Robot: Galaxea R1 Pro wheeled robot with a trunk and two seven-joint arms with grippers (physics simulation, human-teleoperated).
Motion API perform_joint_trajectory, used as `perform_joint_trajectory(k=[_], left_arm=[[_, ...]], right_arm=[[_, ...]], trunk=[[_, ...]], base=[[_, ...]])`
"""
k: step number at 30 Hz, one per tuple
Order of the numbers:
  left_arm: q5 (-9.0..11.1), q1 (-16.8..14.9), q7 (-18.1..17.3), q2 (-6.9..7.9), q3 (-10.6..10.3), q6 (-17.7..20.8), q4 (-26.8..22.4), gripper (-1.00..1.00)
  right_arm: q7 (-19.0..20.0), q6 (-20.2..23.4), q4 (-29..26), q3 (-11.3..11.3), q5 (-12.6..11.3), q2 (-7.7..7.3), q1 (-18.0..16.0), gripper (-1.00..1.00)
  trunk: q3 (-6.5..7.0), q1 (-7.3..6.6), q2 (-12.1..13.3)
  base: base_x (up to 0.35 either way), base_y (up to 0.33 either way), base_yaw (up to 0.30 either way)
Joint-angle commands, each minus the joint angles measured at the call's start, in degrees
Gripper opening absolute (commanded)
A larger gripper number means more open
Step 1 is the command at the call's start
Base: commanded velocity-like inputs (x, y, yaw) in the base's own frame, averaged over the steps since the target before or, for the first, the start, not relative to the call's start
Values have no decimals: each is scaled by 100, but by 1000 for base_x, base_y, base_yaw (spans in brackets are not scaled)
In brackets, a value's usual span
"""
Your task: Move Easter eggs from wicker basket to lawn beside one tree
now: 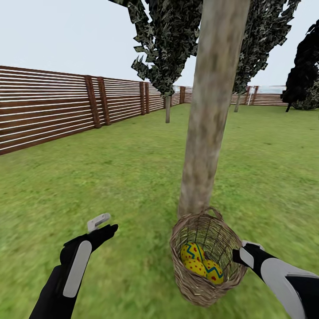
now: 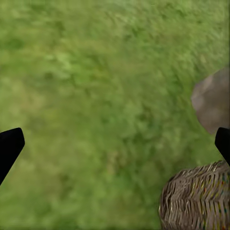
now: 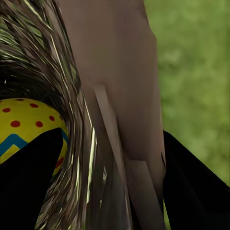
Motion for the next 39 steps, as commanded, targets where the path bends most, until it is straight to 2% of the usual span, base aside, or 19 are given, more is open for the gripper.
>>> perform_joint_trajectory(k=[1, 21, 22, 30, 39], left_arm=[[62, -4, 46, -4, 7, 19, -7, 100], [63, -4, 46, -4, 12, 19, -5, 100], [63, -4, 46, -4, 14, 19, -4, 100], [63, -4, 46, -4, 9, 19, -6, 100], [63, -4, 46, -4, 8, 19, 17, 100]], right_arm=[[-17, 25, 65, 27, -89, 0, 3, -100], [-17, 25, 65, 27, -89, 0, 3, -100], [-17, 25, 65, 29, -89, 0, 3, 100], [-8, 27, 65, 35, -89, 6, 3, 100], [0, 27, 65, 36, -89, 9, 3, 100]], trunk=[[-7, 0, -2], [-7, 0, -2], [16, -3, 0], [193, -24, 10], [354, -221, 371]], base=[[0, 0, 0], [29, 0, 0], [0, 0, 0], [0, 0, 0], [0, 0, 0]])
